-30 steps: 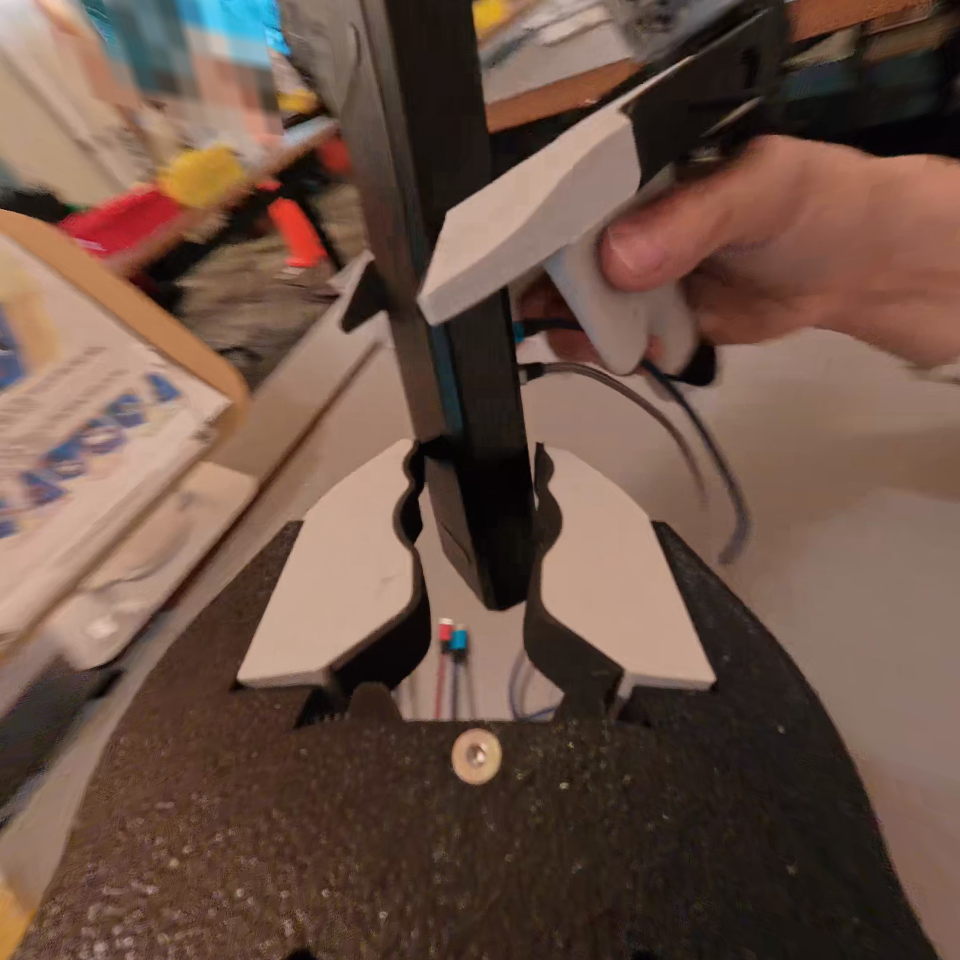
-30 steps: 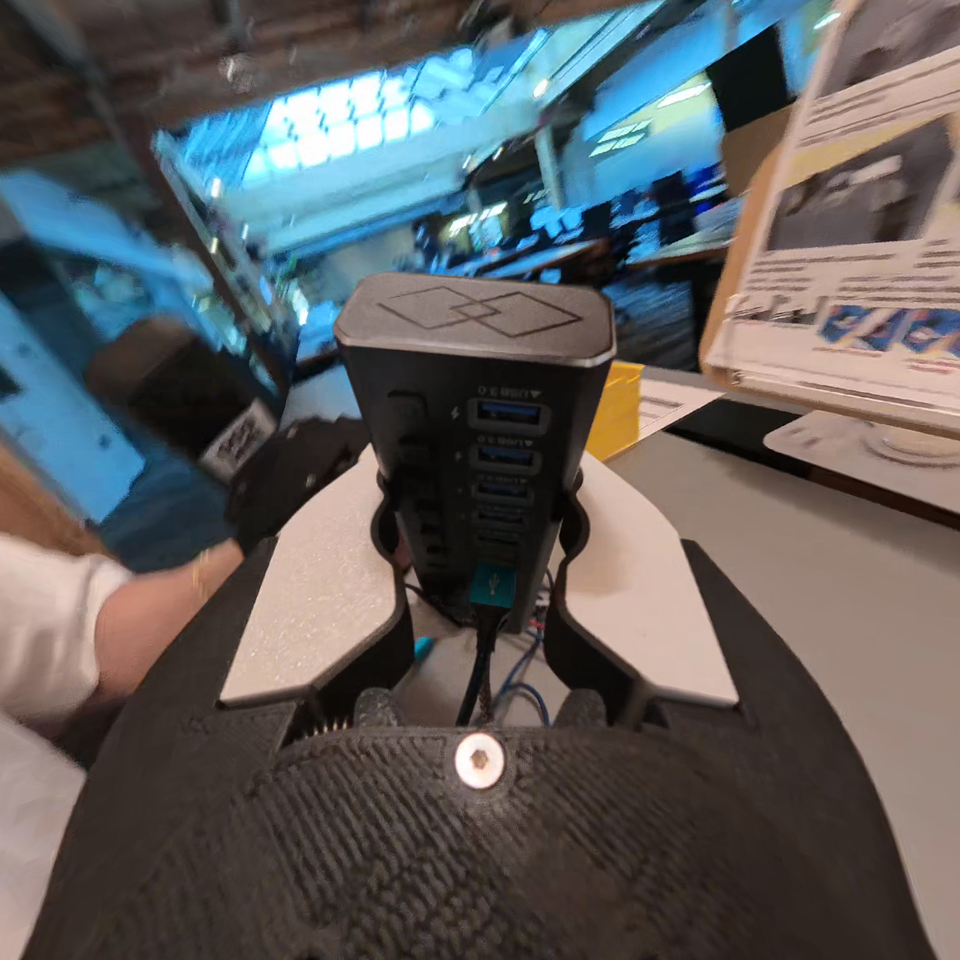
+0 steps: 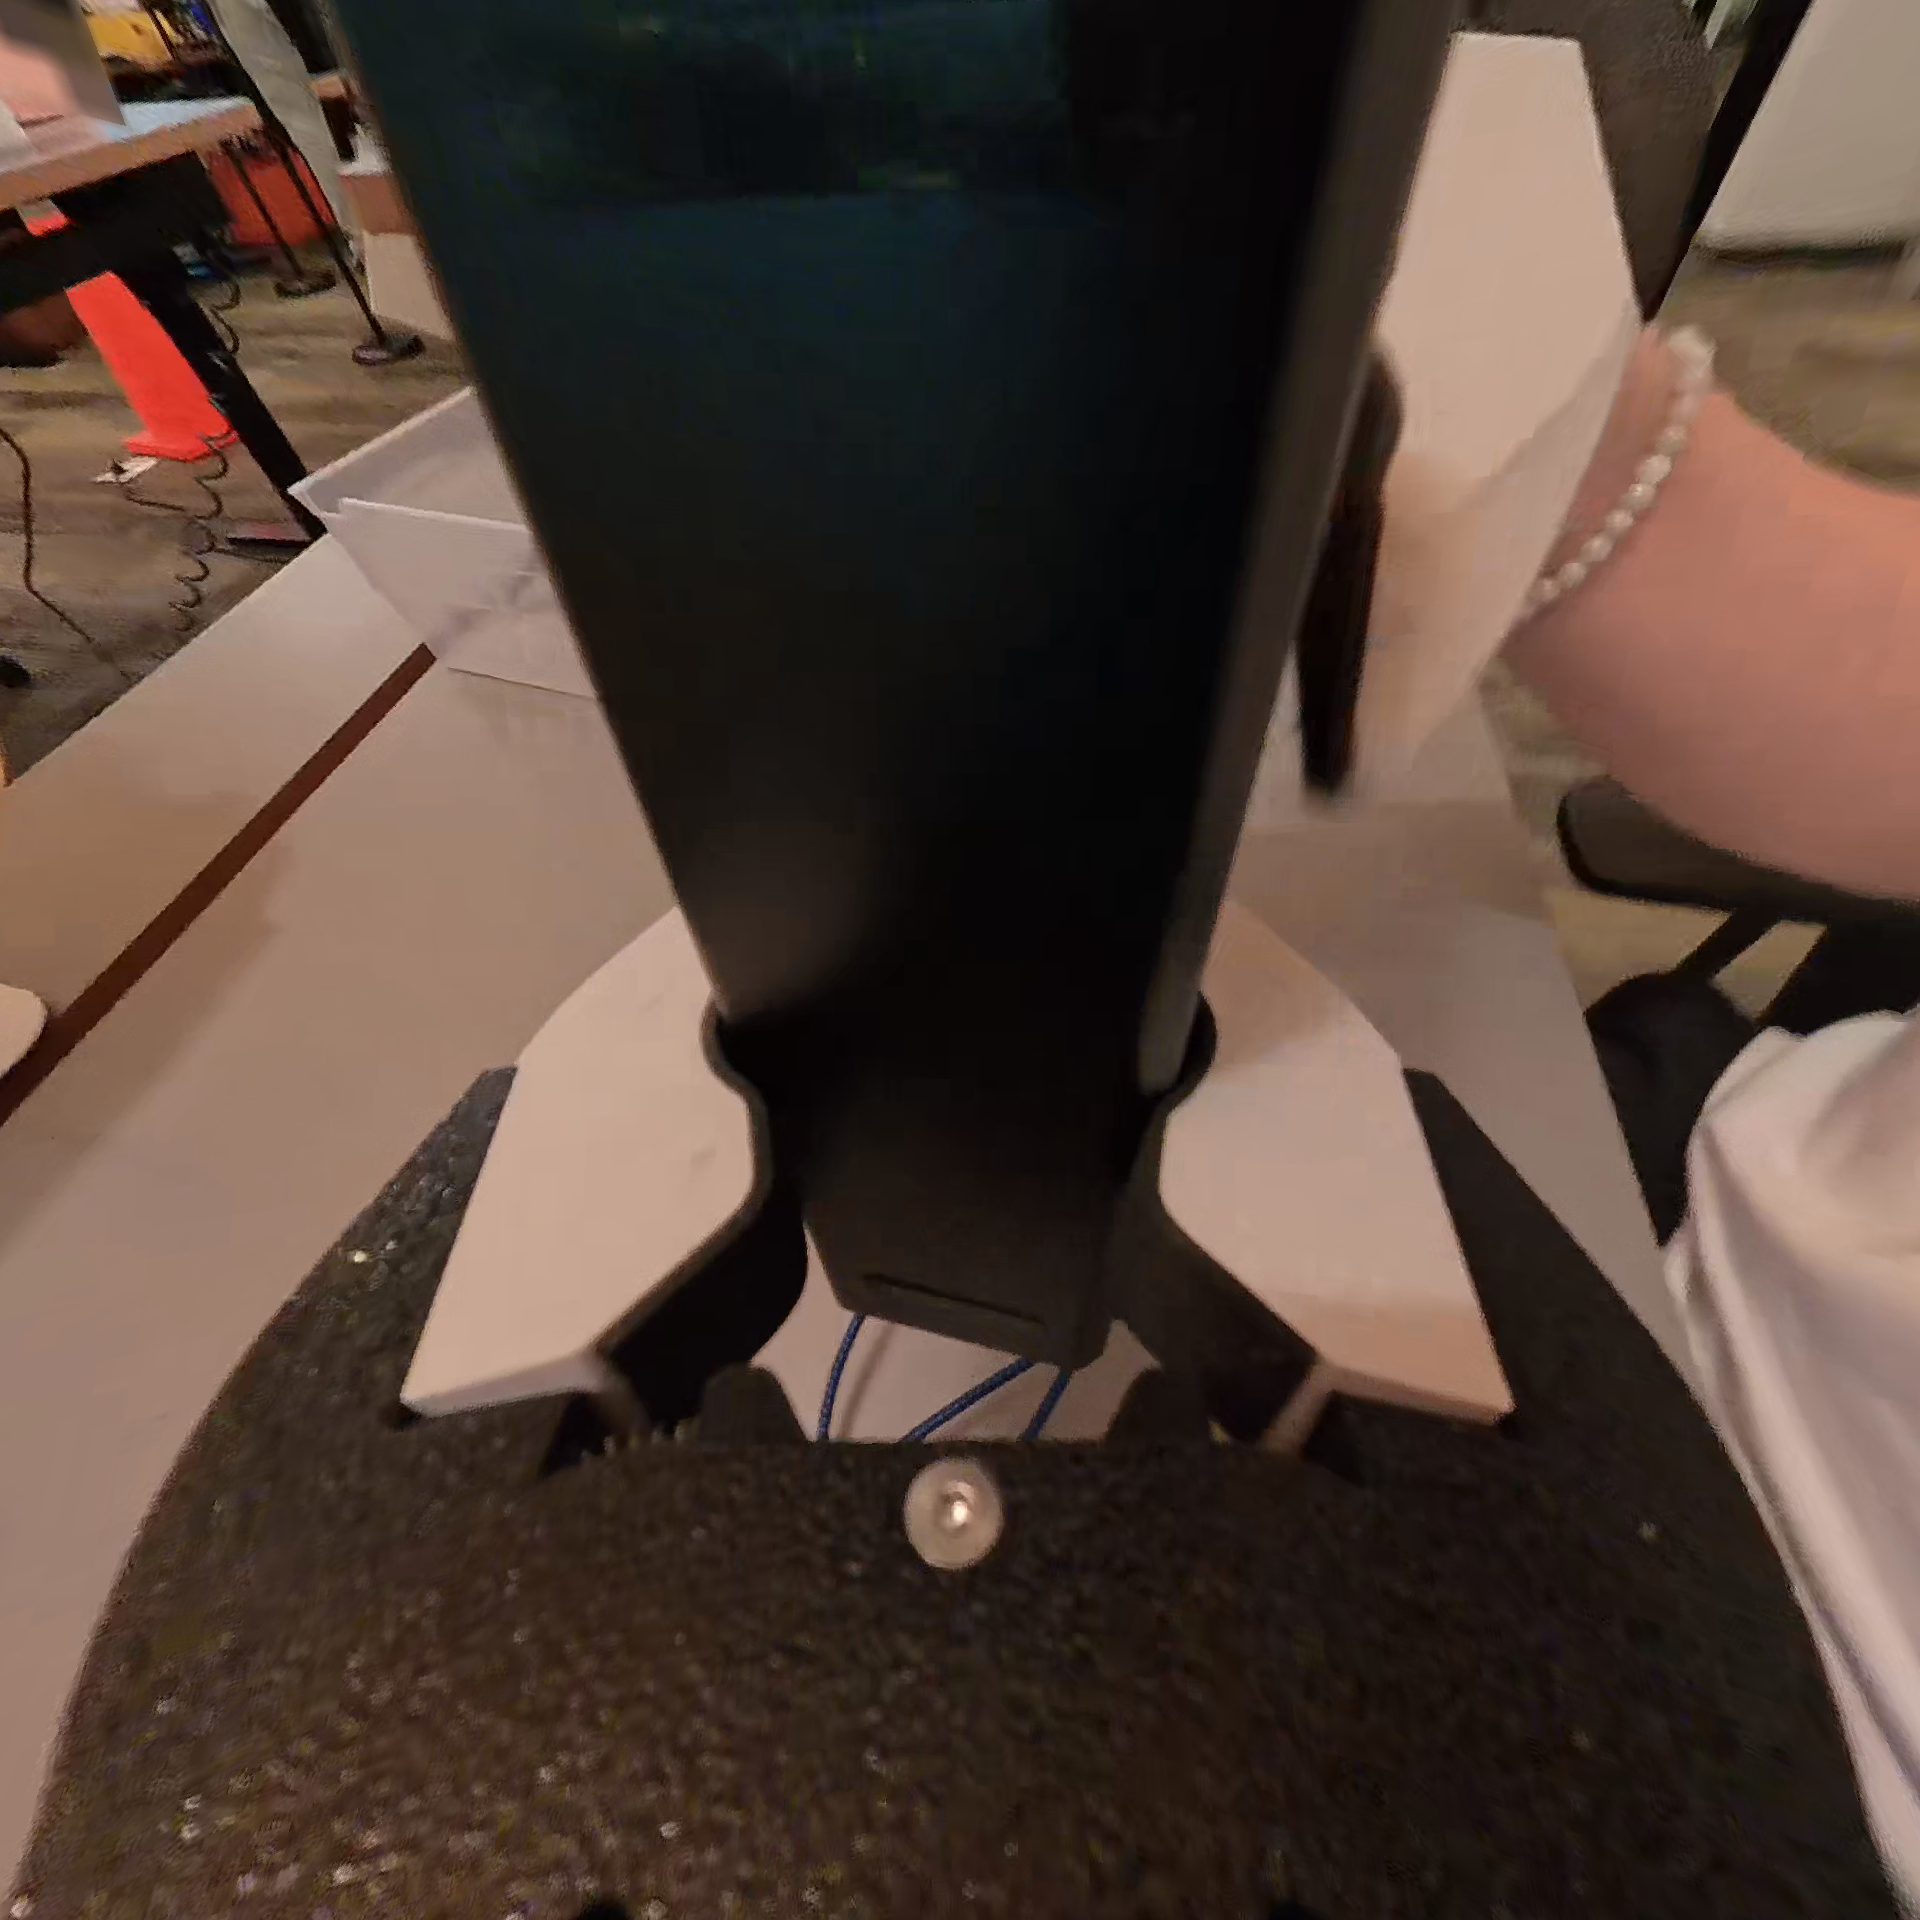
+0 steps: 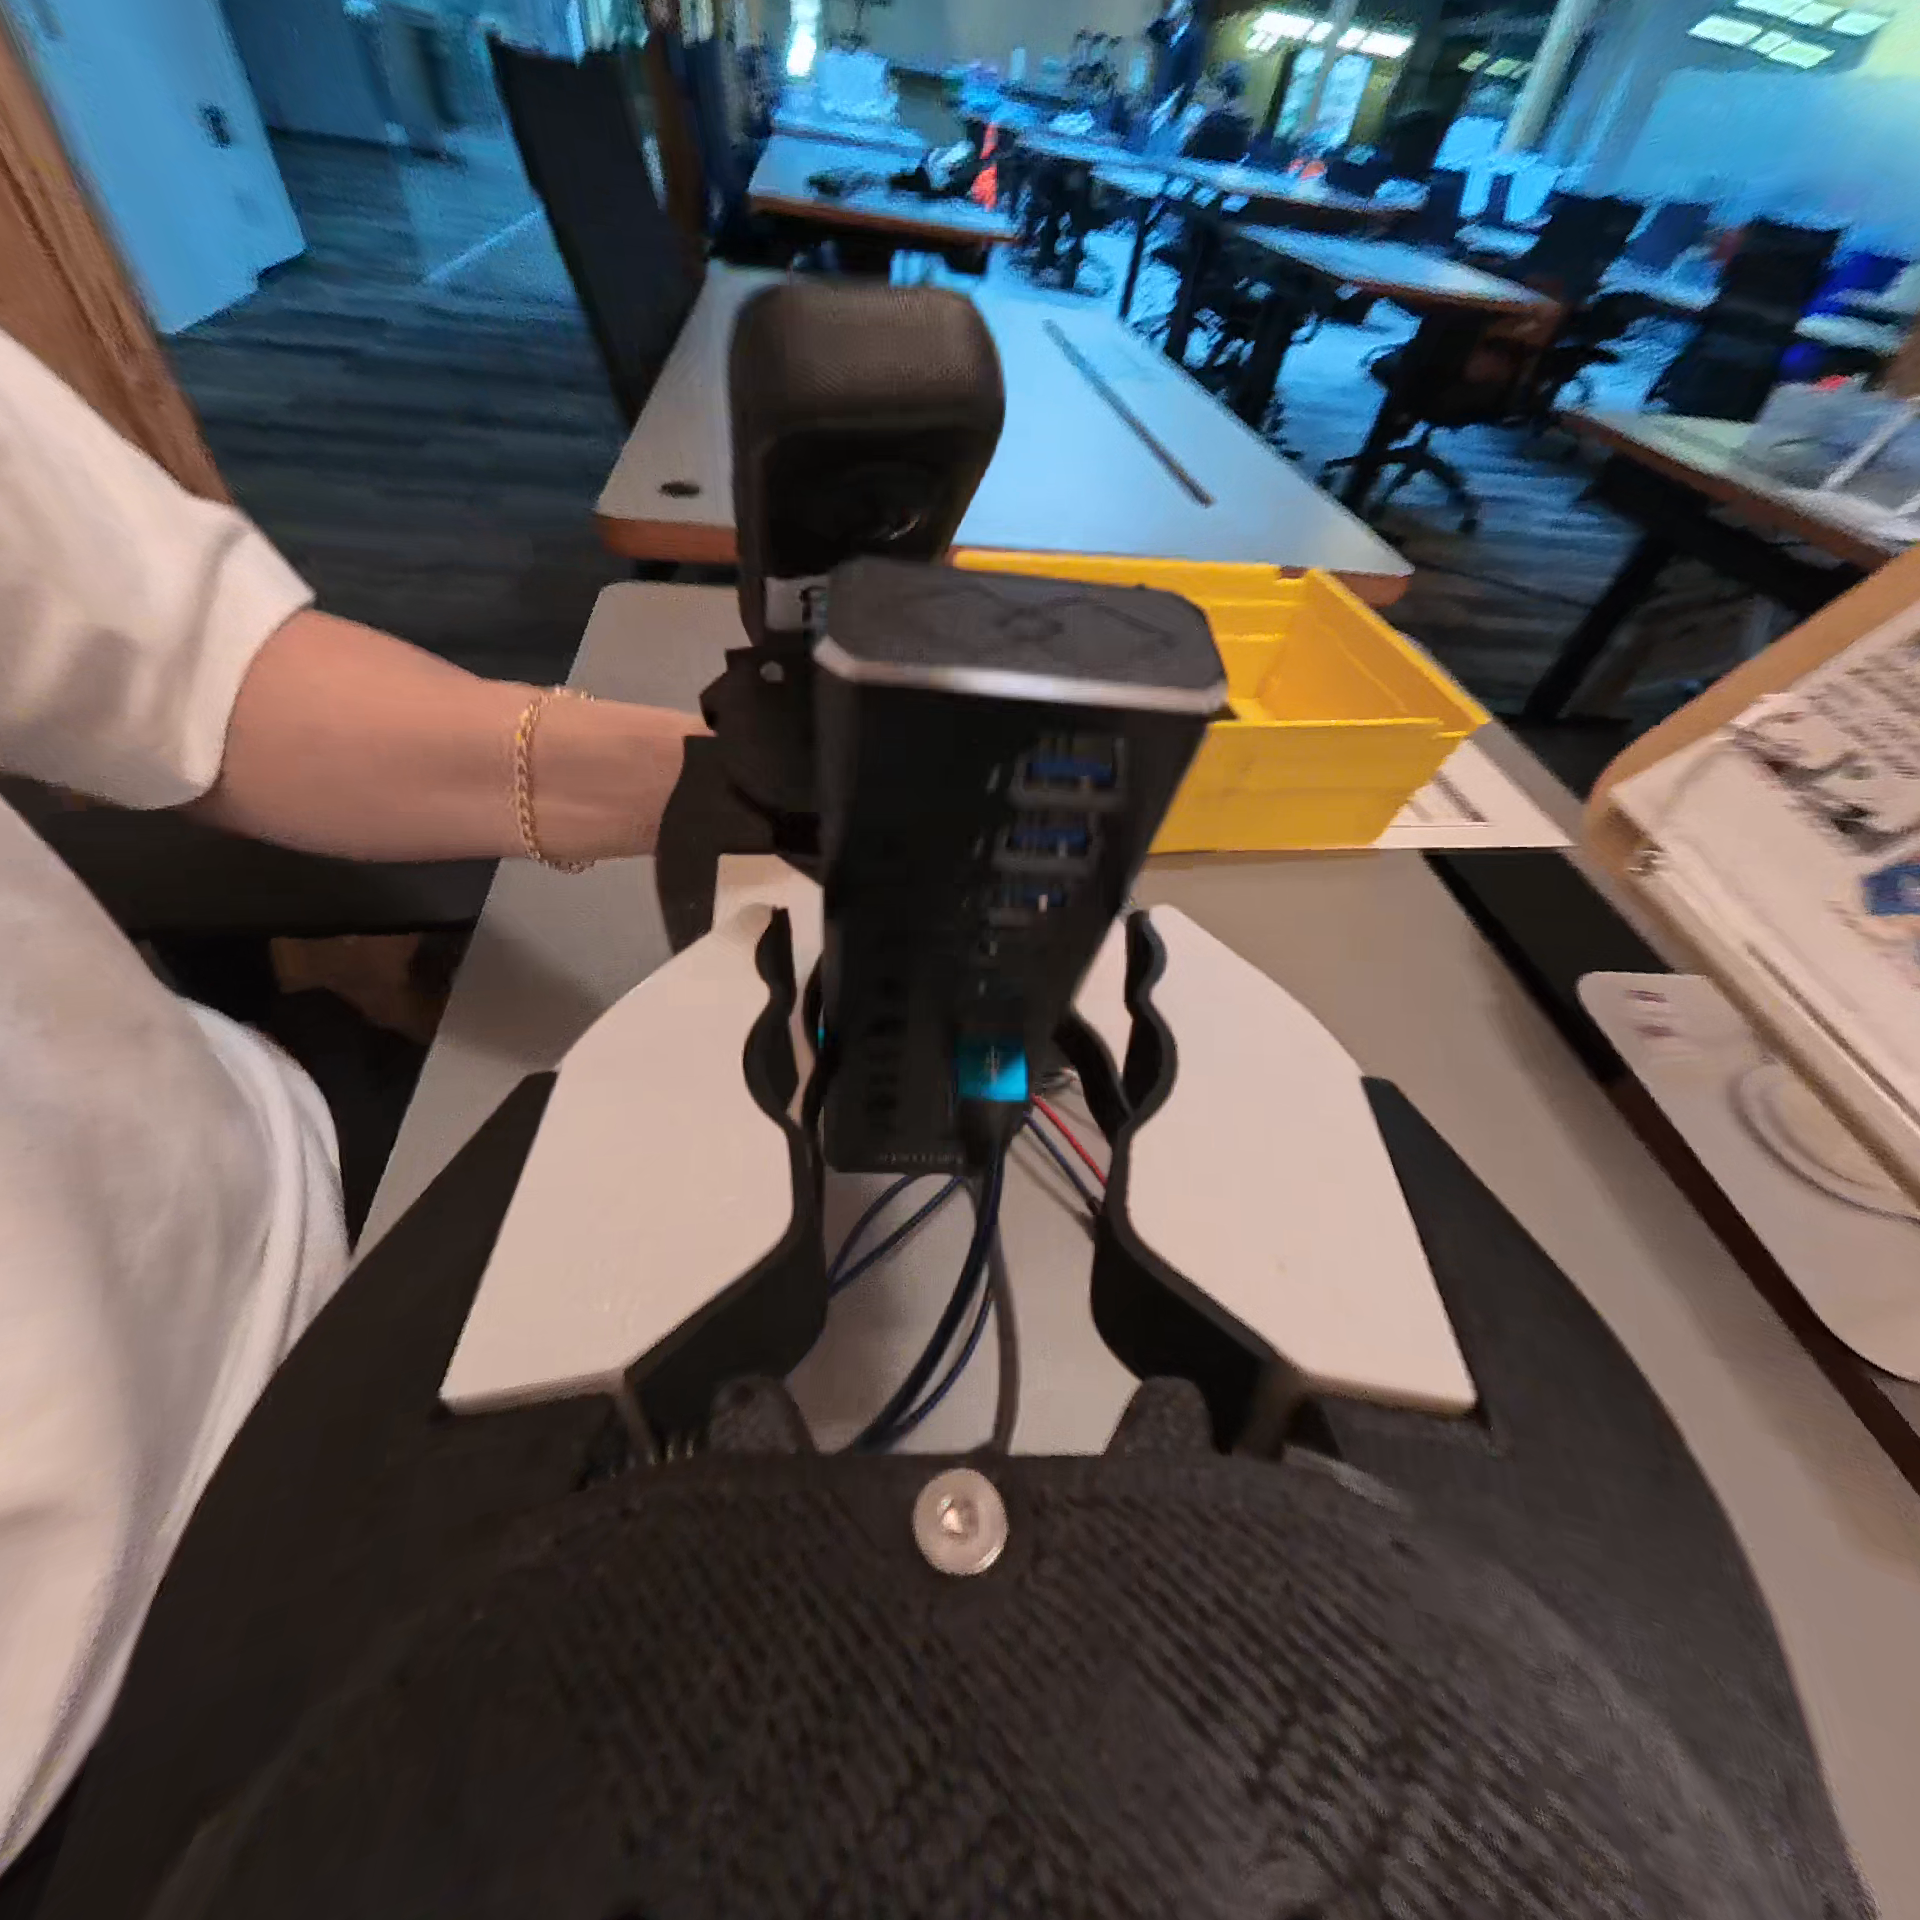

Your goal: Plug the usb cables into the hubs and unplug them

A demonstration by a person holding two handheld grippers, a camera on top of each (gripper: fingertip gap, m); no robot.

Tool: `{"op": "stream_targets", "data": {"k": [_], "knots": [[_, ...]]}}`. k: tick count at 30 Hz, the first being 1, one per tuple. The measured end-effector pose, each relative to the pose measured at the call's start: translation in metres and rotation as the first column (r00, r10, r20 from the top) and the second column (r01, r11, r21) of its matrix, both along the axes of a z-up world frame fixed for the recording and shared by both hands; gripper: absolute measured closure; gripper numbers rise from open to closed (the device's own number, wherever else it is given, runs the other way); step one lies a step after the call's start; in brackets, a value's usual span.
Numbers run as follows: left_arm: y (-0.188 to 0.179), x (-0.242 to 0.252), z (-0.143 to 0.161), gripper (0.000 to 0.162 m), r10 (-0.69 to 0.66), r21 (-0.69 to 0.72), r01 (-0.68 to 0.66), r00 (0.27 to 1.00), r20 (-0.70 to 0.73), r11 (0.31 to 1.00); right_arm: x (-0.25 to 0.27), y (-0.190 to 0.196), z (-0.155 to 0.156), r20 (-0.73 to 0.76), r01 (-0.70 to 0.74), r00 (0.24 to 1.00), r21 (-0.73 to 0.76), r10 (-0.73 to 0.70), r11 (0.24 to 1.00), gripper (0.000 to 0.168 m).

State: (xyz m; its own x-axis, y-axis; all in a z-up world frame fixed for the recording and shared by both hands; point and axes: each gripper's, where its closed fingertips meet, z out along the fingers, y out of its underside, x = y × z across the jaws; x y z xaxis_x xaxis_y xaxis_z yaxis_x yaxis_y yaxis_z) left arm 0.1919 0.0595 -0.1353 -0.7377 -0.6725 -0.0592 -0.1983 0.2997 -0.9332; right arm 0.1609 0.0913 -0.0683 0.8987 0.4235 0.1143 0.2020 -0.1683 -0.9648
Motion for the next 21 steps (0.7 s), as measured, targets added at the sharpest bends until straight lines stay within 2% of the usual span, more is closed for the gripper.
{"op": "stream_targets", "data": {"k": [4, 9, 15, 17, 19, 21], "knots": [[0.016, -0.003, 0.011, 0.088, 0.017, -0.149, -0.014, 1.0, 0.024, 0.989, 0.021, -0.021, 0.007, -0.115, 0.093, 0.99, 0.072, -0.084, 0.993, 0.122], [0.014, -0.006, 0.015, 0.088, -0.011, -0.152, 0.021, 0.998, 0.066, 0.988, 0.018, -0.014, -0.011, -0.123, 0.12, 0.986, 0.041, -0.115, 0.992, 0.124], [0.008, -0.006, 0.012, 0.088, -0.01, -0.146, 0.019, 0.998, 0.062, 0.989, 0.008, -0.001, -0.015, -0.081, 0.124, 0.99, 0.062, -0.119, 0.99, 0.168], [0.01, -0.006, 0.011, 0.088, -0.001, -0.147, 0.01, 0.998, 0.062, 0.989, 0.008, -0.001, -0.017, -0.099, 0.125, 0.988, 0.05, -0.119, 0.991, 0.163], [0.011, -0.006, 0.011, 0.088, 0.0, -0.151, 0.01, 0.998, 0.064, 0.988, 0.013, -0.001, -0.02, -0.093, 0.163, 0.983, 0.036, -0.159, 0.986, 0.142], [0.012, -0.006, 0.012, 0.088, -0.001, -0.153, 0.012, 0.997, 0.073, 0.988, 0.015, -0.002, -0.024, -0.076, 0.181, 0.981, 0.024, -0.178, 0.983, 0.14]]}}
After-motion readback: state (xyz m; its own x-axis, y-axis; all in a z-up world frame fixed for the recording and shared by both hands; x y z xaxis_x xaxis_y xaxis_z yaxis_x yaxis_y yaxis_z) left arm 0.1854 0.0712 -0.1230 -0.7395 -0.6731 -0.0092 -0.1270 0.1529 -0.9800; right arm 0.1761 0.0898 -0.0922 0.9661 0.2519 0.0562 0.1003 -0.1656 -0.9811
